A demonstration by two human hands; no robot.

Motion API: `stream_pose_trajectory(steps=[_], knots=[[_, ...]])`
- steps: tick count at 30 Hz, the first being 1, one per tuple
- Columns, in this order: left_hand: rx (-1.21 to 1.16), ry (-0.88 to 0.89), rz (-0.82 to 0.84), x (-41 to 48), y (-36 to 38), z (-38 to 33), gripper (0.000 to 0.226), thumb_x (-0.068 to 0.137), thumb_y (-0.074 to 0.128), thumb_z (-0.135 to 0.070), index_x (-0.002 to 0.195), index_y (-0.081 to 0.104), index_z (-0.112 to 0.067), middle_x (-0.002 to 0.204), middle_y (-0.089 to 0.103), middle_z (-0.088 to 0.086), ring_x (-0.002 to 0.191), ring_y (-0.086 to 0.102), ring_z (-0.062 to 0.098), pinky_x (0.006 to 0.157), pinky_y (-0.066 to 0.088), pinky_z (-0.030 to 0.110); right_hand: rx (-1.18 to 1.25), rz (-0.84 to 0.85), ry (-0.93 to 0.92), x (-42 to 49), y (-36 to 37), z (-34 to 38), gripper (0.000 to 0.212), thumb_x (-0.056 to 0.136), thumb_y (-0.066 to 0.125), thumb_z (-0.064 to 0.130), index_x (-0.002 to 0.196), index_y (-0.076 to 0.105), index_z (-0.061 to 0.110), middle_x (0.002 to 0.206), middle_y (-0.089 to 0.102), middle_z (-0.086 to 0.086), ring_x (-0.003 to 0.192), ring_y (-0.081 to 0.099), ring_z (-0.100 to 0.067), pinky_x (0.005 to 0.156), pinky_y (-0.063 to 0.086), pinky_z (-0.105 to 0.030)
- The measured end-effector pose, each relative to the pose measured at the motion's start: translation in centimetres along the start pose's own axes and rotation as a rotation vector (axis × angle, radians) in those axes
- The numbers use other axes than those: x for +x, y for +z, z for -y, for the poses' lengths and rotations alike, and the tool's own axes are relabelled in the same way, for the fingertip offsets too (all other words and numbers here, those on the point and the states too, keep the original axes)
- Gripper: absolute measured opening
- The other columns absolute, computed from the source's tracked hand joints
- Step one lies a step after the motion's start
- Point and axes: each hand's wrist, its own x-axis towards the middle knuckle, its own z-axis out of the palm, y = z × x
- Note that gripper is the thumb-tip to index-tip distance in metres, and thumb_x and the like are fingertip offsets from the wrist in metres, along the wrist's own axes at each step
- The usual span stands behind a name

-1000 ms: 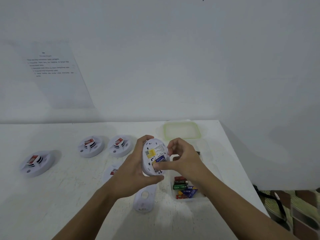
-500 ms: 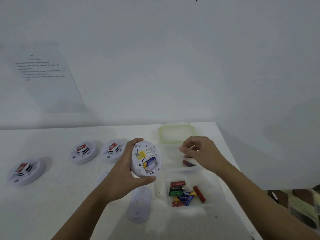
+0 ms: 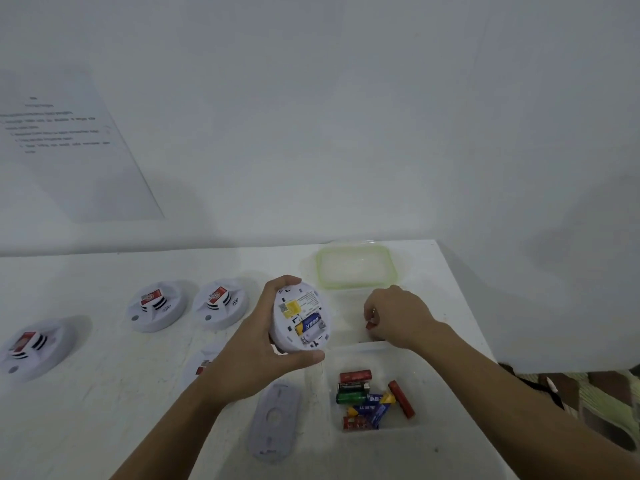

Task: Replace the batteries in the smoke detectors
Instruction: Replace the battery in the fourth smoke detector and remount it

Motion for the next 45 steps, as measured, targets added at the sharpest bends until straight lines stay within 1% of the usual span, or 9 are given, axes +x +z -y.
stream_pose_trajectory(steps=[4, 8, 11, 17, 24, 27, 30, 37, 45], knots=[[0.0, -0.013, -0.019, 0.2, 0.1, 0.3, 0.094, 0.071, 0.09, -0.019, 0.141, 0.032, -0.044, 0.13, 0.052, -0.03, 0.122, 0.058, 0.0, 0.092, 0.056, 0.021, 0.177, -0.072, -0.031, 0.1, 0.2, -0.4, 0.009, 0.089, 0.07, 0.02, 0.098, 0.073, 0.021, 0.097, 0.071, 0.004, 0.086, 0.067, -0.015, 0.074, 0.054, -0.027], [0.012, -0.005, -0.032, 0.3, 0.2, 0.1, 0.097, 0.069, 0.09, -0.023, 0.142, 0.031, -0.045, 0.133, 0.051, -0.03, 0.125, 0.055, 0.0, 0.094, 0.055, 0.021, 0.759, -0.225, -0.032, -1.4, -1.3, 0.6, 0.007, 0.087, 0.078, 0.019, 0.092, 0.072, 0.021, 0.08, 0.073, 0.005, 0.067, 0.067, -0.004, 0.062, 0.054, -0.018], [0.02, 0.0, -0.041, 0.3, 0.2, -0.1, 0.097, 0.068, 0.091, -0.024, 0.141, 0.031, -0.045, 0.136, 0.05, -0.025, 0.125, 0.054, 0.0, 0.093, 0.055, 0.019, 1.132, -0.256, -0.048, -3.3, -2.7, 2.3, 0.008, 0.089, 0.076, 0.014, 0.095, 0.072, 0.017, 0.083, 0.076, -0.004, 0.068, 0.069, -0.01, 0.061, 0.055, -0.022], [0.02, 0.009, -0.055, -0.2, 0.3, -0.9, 0.098, 0.066, 0.091, -0.025, 0.139, 0.031, -0.047, 0.131, 0.051, -0.029, 0.121, 0.057, -0.003, 0.087, 0.056, 0.016, 1.408, -0.3, -0.128, -6.1, -3.3, 5.0, 0.011, 0.09, 0.072, 0.004, 0.101, 0.072, 0.005, 0.091, 0.077, -0.013, 0.083, 0.074, -0.027, 0.071, 0.061, -0.03], [0.001, 0.083, -0.147, -1.8, 1.1, -1.8, 0.093, 0.071, 0.088, -0.01, 0.138, 0.031, -0.04, 0.112, 0.052, -0.045, 0.113, 0.059, -0.007, 0.08, 0.055, 0.012, 1.391, -0.445, -0.122, -8.0, -1.5, 6.7, 0.011, 0.082, 0.081, 0.008, 0.09, 0.074, 0.006, 0.085, 0.078, 0.001, 0.078, 0.076, -0.02, 0.067, 0.058, -0.024], [-0.014, 0.096, -0.154, -2.4, 1.4, -1.9, 0.093, 0.071, 0.088, -0.008, 0.136, 0.031, -0.041, 0.114, 0.052, -0.043, 0.115, 0.059, -0.005, 0.08, 0.054, 0.012, 1.187, -0.515, -0.134, -8.1, -0.2, 7.2, 0.007, 0.081, 0.084, 0.021, 0.086, 0.079, 0.023, 0.091, 0.076, 0.012, 0.093, 0.07, -0.01, 0.076, 0.052, -0.018], [-0.006, 0.096, -0.149, -2.8, 1.5, -1.8, 0.093, 0.071, 0.088, -0.009, 0.136, 0.03, -0.043, 0.115, 0.049, -0.044, 0.117, 0.056, -0.007, 0.08, 0.054, 0.011, 1.082, -0.528, -0.107, -8.2, 0.3, 7.3, 0.009, 0.076, 0.086, 0.031, 0.081, 0.079, 0.034, 0.094, 0.072, 0.017, 0.096, 0.066, -0.005, 0.071, 0.045, -0.013], [-0.063, 0.078, -0.108, -4.0, 0.8, -1.0, 0.097, 0.072, 0.089, -0.013, 0.143, 0.029, -0.041, 0.129, 0.052, -0.027, 0.125, 0.057, 0.011, 0.093, 0.057, 0.028, 1.246, -0.438, -0.153, -9.0, 1.1, 8.6, 0.022, 0.073, 0.079, 0.039, 0.089, 0.083, 0.025, 0.093, 0.069, 0.006, 0.098, 0.07, -0.018, 0.072, 0.063, -0.046], [-0.044, 0.127, -0.153, -5.2, -0.7, -2.0, 0.095, 0.067, 0.087, -0.021, 0.141, 0.031, -0.039, 0.13, 0.044, -0.036, 0.125, 0.051, -0.003, 0.087, 0.054, 0.015, 1.092, -0.424, -0.352, -9.4, 0.9, 9.5, 0.021, 0.094, 0.068, 0.022, 0.084, 0.083, 0.012, 0.104, 0.058, 0.003, 0.099, 0.069, -0.018, 0.079, 0.06, -0.027]])
